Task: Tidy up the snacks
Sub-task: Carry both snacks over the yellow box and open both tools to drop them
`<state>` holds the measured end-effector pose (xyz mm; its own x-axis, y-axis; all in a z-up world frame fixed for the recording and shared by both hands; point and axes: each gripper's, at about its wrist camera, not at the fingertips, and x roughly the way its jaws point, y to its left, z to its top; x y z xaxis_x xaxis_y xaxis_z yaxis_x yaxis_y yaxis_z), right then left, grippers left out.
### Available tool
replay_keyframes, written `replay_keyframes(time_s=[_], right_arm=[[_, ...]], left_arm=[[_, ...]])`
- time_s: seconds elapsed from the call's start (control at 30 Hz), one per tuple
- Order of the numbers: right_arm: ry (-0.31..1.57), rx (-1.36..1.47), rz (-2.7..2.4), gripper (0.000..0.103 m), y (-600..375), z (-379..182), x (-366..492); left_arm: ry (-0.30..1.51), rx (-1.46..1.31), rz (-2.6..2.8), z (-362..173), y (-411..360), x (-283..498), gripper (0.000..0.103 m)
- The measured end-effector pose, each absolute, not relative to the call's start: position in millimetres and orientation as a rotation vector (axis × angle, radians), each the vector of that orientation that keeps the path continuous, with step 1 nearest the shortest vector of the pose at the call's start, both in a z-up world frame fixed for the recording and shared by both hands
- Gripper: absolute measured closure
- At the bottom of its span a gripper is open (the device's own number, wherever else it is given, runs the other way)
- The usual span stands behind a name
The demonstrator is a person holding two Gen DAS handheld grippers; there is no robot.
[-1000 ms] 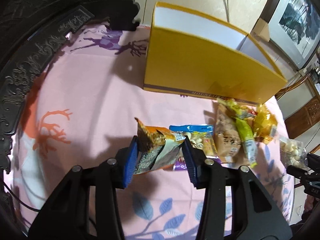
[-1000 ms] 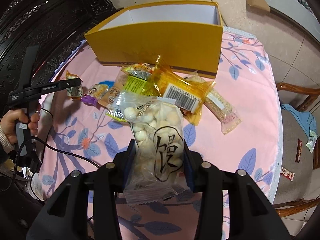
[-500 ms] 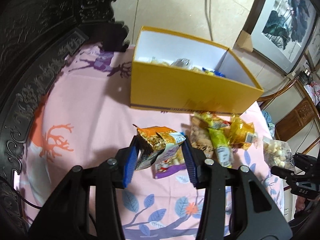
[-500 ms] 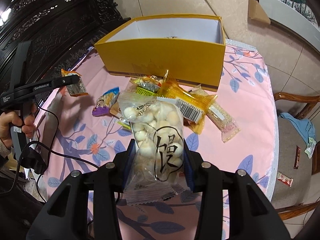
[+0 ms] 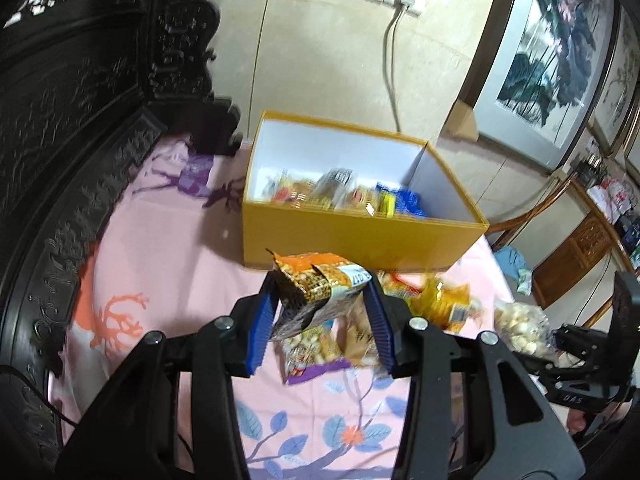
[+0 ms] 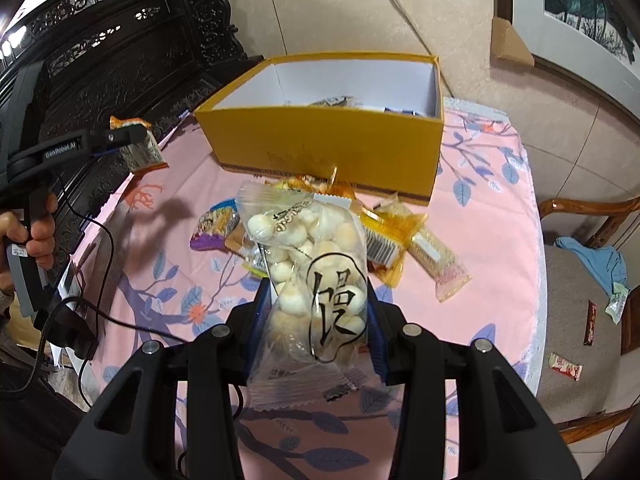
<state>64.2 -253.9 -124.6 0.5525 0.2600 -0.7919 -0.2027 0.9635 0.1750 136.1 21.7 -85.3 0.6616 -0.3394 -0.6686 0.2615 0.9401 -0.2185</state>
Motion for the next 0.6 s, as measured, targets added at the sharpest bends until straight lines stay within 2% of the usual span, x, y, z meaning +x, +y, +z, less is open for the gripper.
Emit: replay_keyframes(time_s=[0.4,0.6], right_arm=[[0.685,0.095,0.239,0.06,-269.0,-43.0,156.3],[0.624,0.097,0.213,0.06,-269.7,-27.0,212.5]], left_arm=[[0.577,-0.106,-0.44,-8.0,-24.3,205.9,0.059],[0.556,-0.103,-0.421,1.3,-52.9,252.2,0.059]])
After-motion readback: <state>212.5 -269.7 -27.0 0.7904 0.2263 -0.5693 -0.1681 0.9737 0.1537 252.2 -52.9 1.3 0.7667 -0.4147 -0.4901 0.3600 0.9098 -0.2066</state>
